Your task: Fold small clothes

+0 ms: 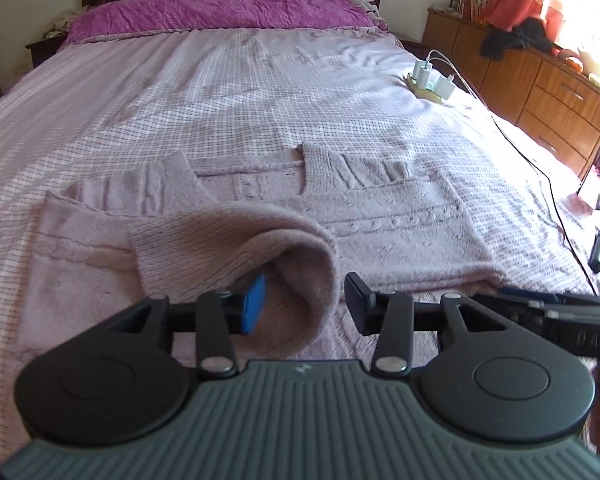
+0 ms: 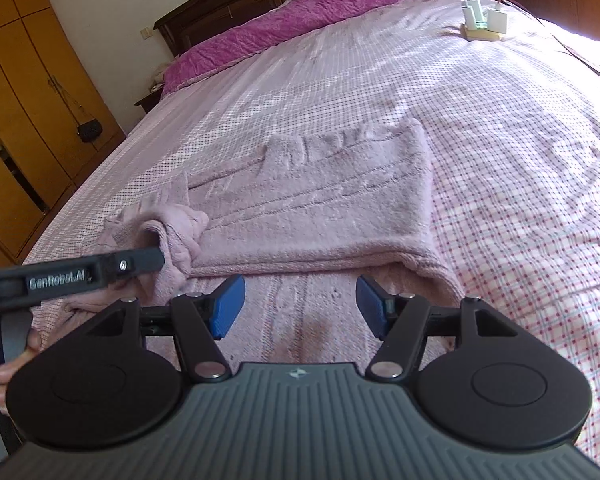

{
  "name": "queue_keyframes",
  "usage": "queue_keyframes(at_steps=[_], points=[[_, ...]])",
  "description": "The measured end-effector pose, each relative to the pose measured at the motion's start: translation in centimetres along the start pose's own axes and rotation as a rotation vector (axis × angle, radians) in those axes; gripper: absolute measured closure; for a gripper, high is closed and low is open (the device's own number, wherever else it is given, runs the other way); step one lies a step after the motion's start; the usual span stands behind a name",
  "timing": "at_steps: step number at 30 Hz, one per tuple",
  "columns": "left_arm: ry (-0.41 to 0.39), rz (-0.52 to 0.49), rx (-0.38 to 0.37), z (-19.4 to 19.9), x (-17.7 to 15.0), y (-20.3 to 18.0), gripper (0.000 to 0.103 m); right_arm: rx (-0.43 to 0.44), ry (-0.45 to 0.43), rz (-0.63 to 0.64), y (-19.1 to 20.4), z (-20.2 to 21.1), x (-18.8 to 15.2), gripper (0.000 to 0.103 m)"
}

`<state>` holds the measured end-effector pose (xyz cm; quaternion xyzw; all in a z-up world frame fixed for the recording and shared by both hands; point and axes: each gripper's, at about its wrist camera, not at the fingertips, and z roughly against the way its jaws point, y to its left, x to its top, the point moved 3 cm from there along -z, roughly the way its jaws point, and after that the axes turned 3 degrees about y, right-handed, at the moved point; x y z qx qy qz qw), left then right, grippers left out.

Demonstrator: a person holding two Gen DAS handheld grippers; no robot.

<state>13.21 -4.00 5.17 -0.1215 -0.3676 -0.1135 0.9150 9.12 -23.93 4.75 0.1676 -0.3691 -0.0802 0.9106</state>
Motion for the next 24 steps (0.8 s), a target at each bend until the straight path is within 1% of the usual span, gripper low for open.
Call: queue_keyframes(at_steps=[3,8,10,13,15,18,22,24], points=[[-0.003,0.008,0.029,1.3,-0.4,1.3,0.057,0.032,0.009,0.012,1.3,-0.4,0.8,0.034],[-0.027,0.053,0.111,3.7,-1.0,4.6,0.057,0.102,0.029,0.016,3.8,-1.6,2.4,0.034],[-0.034,0.064,0.150,4.4,-1.3,6.1,0.057,0.133,0.057,0.017,5.0,-2.7,3.0,0.034],[-0.040,0.090,0.204,4.9,-1.6,8.1,0.057,0.187,0.120,-0.028,6.1,-4.9,3.9,0.034],[-0.040,0.118,0.227,5.1,-1.7,9.3,0.057,0.226,0.163,-0.072,6.5,-6.6,4.3,0.034],[-0.047,0.136,0.255,5.1,-1.7,10.8,0.057,0.231,0.213,-0.102,7.1,-9.1,5.0,0.034],[-0.049,0.161,0.280,4.6,-1.8,12.0,0.057,0.191,0.264,-0.070,8.1,-12.0,5.2,0.034],[-0.053,0.183,0.280,4.5,-1.9,12.6,0.057,0.201,0.274,-0.061,8.5,-12.9,5.2,0.034]])
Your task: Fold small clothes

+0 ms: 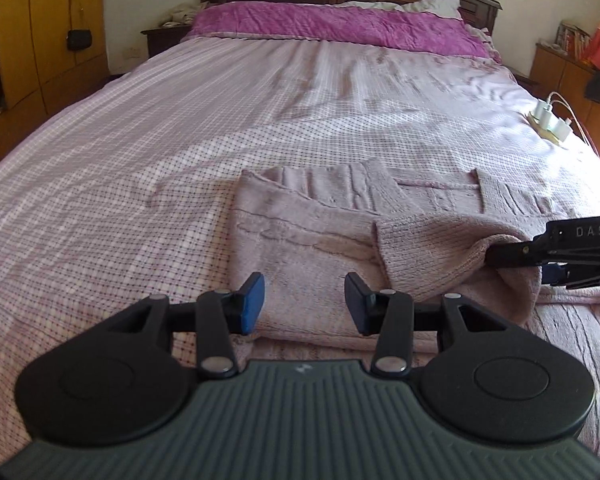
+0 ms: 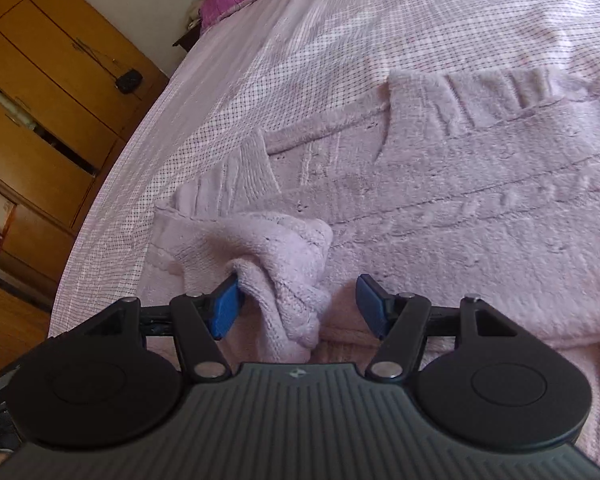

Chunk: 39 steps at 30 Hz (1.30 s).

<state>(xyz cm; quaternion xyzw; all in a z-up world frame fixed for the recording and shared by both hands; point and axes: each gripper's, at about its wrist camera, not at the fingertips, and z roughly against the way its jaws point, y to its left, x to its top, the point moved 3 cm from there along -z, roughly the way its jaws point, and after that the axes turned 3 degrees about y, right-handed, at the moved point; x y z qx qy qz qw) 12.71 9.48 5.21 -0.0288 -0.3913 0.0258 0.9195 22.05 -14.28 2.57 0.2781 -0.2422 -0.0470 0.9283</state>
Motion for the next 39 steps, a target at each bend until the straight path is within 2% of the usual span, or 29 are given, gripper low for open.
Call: queue_keyframes(at_steps=[2,4,6,9,12,14,18,21,23,26,27,30,33,36,39], points=[[-0.003,0.012,0.005,-0.2,-0.1,0.3,0.057,0.001,-0.004,0.025,0.5,-0.4,0.1,0.039],[-0.008,0.022,0.010,-0.3,-0.2,0.6,0.057,-0.003,-0.005,0.069,1.2,-0.5,0.0,0.076],[-0.009,0.026,0.013,-0.4,-0.1,0.7,0.057,-0.024,-0.019,0.118,2.0,-0.3,0.4,0.082],[-0.023,0.011,0.023,-0.5,0.3,0.6,0.057,-0.031,-0.098,0.209,3.3,1.5,1.3,0.084],[-0.042,-0.001,0.030,-0.8,0.8,0.5,0.057,-0.063,-0.175,0.288,4.0,3.6,2.1,0.084],[-0.044,-0.005,0.028,-1.4,1.0,0.4,0.057,-0.098,-0.189,0.321,3.7,4.0,2.2,0.084],[-0.015,-0.019,0.056,-3.7,0.8,0.4,0.057,-0.194,-0.172,0.375,2.1,2.9,1.3,0.083],[0.025,-0.021,0.094,-5.5,0.2,0.7,0.057,-0.265,-0.142,0.351,0.0,1.2,0.7,0.082],[0.038,0.000,0.087,-6.2,-0.2,1.1,0.056,-0.242,-0.140,0.314,-1.4,0.9,0.6,0.077],[0.031,0.014,0.076,-6.3,-0.3,1.2,0.055,-0.227,-0.148,0.277,-2.0,1.7,0.4,0.064],[0.031,0.015,0.072,-6.3,-0.3,1.3,0.055,-0.240,-0.156,0.278,-1.8,2.4,0.3,0.060],[0.031,0.006,0.067,-6.2,-0.3,1.3,0.055,-0.243,-0.199,0.340,0.1,4.3,0.0,0.056],[0.030,-0.009,0.065,-6.1,-0.3,1.3,0.055,-0.227,-0.222,0.432,3.2,5.1,-0.4,0.046],[0.034,0.002,0.060,-6.1,-0.2,1.4,0.055,-0.186,-0.177,0.542,6.5,3.6,-0.9,0.041],[0.035,0.002,0.059,-6.1,-0.2,1.5,0.055,-0.185,-0.120,0.621,8.4,0.7,-1.5,0.040]])
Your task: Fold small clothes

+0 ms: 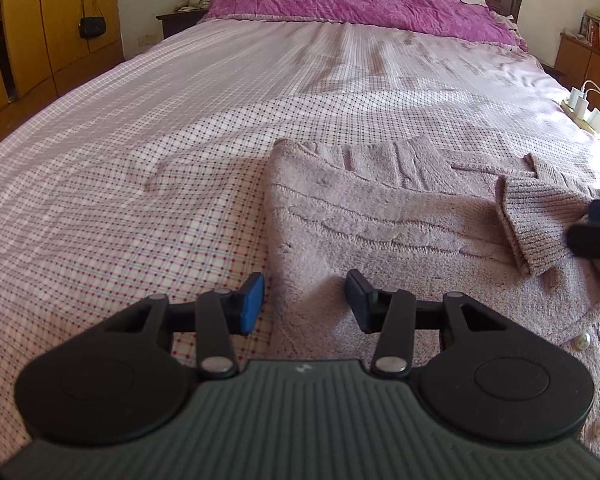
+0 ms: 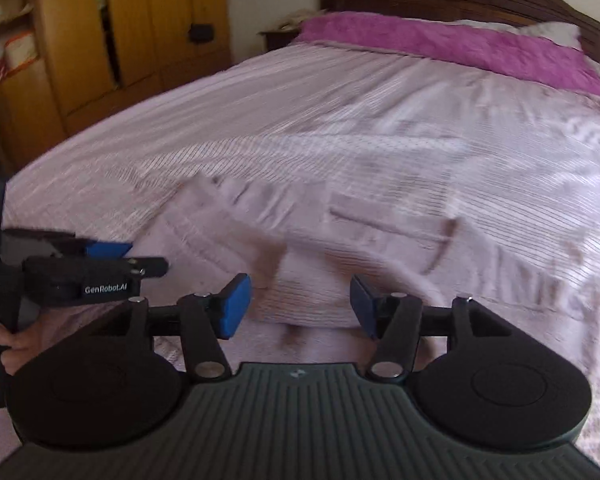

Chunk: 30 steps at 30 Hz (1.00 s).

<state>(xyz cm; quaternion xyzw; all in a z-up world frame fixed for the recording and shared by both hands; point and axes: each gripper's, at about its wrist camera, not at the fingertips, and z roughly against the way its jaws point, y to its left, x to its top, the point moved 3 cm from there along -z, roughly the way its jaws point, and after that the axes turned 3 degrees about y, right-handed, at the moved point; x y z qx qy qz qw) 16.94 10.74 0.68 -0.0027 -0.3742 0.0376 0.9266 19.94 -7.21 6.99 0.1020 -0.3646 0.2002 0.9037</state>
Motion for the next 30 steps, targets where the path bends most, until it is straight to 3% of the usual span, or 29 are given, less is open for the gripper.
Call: queue_keyframes(at_steps=[3,7,8,10,12,17,22,30], points=[[-0.002,-0.008,0.004,-0.1,-0.1,-0.1,0.055,-0.029,0.078,0.037,1.0,-3.1,-0.2,0.040],[-0.005,-0.020,0.011,-0.2,-0.1,-0.3,0.055,-0.066,0.075,0.078,0.9,-4.7,-0.7,0.043],[-0.006,-0.023,0.013,-0.2,-0.1,-0.3,0.055,-0.075,0.070,0.069,0.7,-4.6,-0.7,0.049],[-0.007,-0.026,0.015,-0.3,-0.1,-0.2,0.055,-0.088,0.046,0.059,0.1,-4.0,-0.4,0.075],[-0.007,-0.026,0.017,-0.3,-0.1,-0.3,0.055,-0.093,0.007,0.031,-0.9,-2.7,-0.2,0.083],[-0.008,-0.029,0.027,-0.3,-0.1,-0.4,0.055,-0.135,-0.107,-0.080,-4.6,2.1,0.6,0.086],[-0.010,-0.042,0.039,-0.3,-0.1,-0.6,0.054,-0.179,-0.164,-0.224,-9.3,6.5,0.1,0.086],[-0.022,-0.091,0.077,-0.4,-0.3,-1.2,0.054,-0.232,-0.142,-0.437,-16.7,8.7,-6.1,0.090]])
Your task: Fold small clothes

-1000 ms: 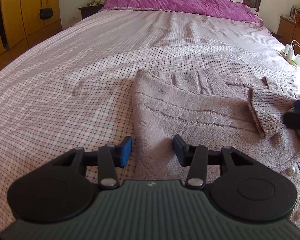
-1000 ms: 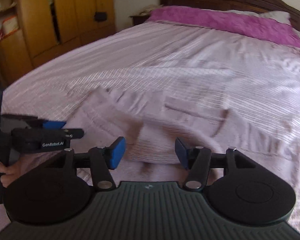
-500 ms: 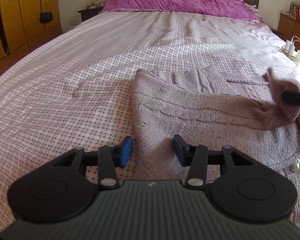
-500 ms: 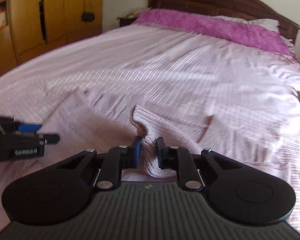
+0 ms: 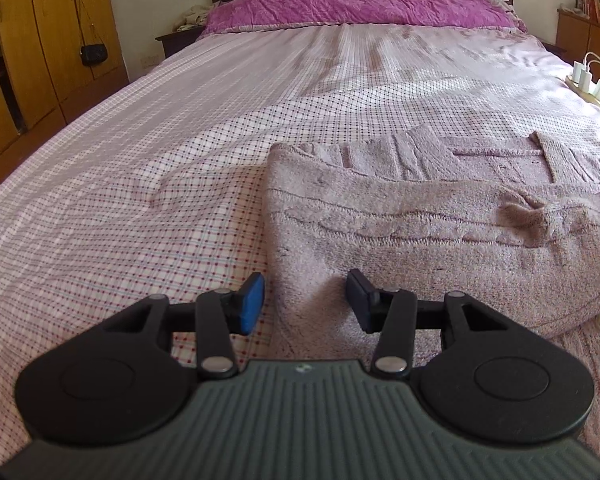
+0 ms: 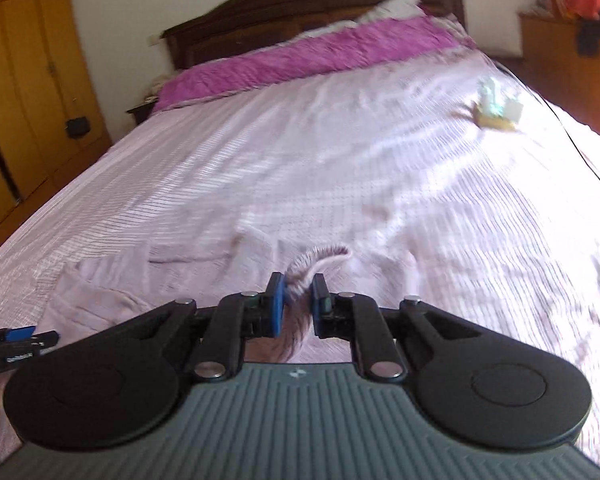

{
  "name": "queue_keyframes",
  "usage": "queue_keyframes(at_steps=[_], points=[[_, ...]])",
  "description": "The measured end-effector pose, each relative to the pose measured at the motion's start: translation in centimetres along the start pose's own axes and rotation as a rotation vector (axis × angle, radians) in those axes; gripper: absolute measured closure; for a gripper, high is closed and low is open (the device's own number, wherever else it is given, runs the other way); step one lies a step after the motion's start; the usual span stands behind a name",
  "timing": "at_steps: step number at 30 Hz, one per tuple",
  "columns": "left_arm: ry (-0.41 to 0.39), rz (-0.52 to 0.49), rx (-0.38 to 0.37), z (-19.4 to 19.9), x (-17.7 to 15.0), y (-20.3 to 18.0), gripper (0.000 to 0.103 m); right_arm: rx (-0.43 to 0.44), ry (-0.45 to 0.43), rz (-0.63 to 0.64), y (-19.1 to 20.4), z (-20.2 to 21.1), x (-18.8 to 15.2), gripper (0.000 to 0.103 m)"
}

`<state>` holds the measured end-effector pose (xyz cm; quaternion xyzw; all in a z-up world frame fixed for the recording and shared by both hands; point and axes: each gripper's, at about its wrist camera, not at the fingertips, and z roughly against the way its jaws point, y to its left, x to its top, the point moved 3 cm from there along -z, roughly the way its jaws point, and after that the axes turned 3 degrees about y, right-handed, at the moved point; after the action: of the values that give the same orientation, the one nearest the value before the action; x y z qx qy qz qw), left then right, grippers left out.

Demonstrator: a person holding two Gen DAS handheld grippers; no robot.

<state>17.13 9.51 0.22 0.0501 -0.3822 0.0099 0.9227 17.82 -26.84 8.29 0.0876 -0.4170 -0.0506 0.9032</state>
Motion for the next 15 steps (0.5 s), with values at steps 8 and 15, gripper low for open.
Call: queue_keyframes(at_steps=[8,15], points=[[0.007,-0.029,0.024,-0.2,0.3,-0.4,0.054,-0.009,0.065,-0.112,-4.9,-1.3,-3.6,0.088],[0.015,-0.046,0.042,-0.2,0.5,-0.9,0.055,0.047,0.025,-0.112,-4.7,-2.3,-1.8,0.047]])
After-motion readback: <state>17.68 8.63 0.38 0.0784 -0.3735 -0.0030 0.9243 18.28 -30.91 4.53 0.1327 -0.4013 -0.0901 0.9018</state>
